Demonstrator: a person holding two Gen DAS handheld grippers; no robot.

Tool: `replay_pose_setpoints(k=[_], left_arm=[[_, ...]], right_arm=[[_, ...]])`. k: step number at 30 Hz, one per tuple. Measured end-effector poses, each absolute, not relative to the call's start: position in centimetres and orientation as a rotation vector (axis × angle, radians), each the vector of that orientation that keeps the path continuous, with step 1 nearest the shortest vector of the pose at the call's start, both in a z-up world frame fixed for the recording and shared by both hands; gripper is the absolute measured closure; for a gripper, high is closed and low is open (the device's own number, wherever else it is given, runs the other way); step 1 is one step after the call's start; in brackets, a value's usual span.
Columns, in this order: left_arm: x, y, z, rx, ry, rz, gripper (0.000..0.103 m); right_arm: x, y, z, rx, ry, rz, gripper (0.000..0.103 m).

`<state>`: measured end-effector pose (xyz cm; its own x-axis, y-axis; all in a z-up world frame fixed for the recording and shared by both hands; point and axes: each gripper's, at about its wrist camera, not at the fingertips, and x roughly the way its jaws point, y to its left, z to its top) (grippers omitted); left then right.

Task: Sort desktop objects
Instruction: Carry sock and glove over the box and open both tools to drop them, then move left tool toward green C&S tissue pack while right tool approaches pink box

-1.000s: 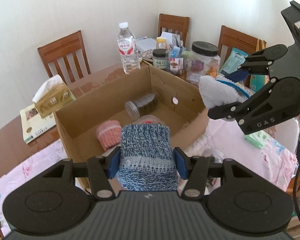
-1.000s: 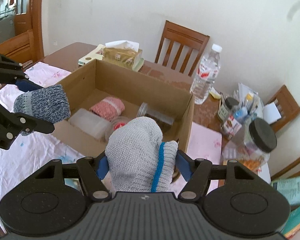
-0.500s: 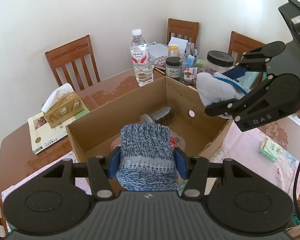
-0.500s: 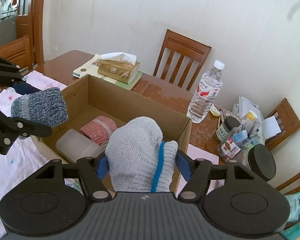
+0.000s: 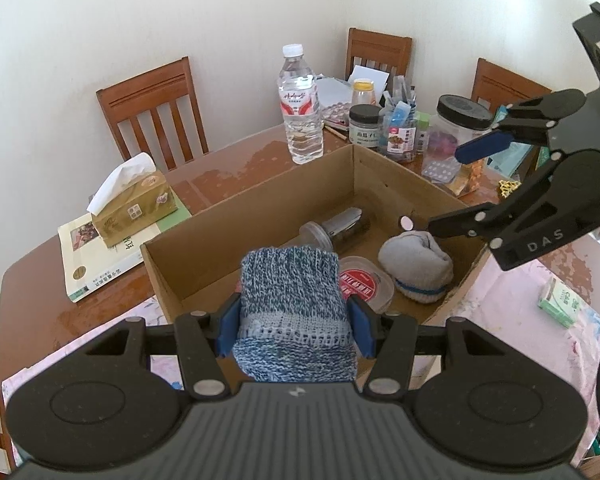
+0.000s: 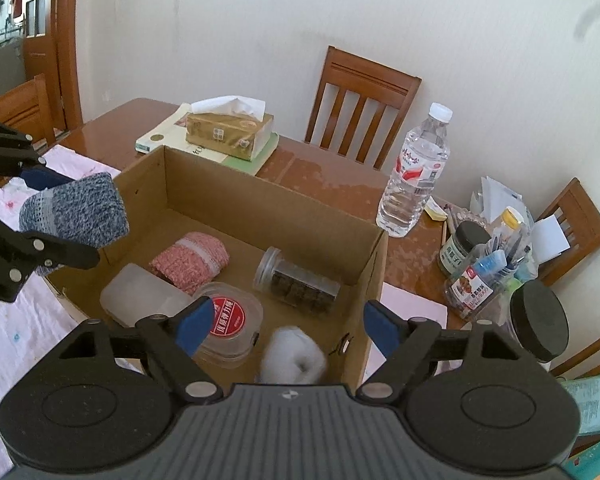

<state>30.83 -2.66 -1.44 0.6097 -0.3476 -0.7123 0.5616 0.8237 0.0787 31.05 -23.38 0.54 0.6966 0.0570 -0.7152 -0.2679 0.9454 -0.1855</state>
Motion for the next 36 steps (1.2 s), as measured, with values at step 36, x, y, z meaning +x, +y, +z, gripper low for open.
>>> replay_pose_setpoints(k=[36], left_arm=[[23.9, -0.6, -2.7, 0.293, 0.790, -0.506, 0.010]], right_arm=[[21.6, -22.0, -1.7, -0.166, 0.846, 0.161, 0.000]])
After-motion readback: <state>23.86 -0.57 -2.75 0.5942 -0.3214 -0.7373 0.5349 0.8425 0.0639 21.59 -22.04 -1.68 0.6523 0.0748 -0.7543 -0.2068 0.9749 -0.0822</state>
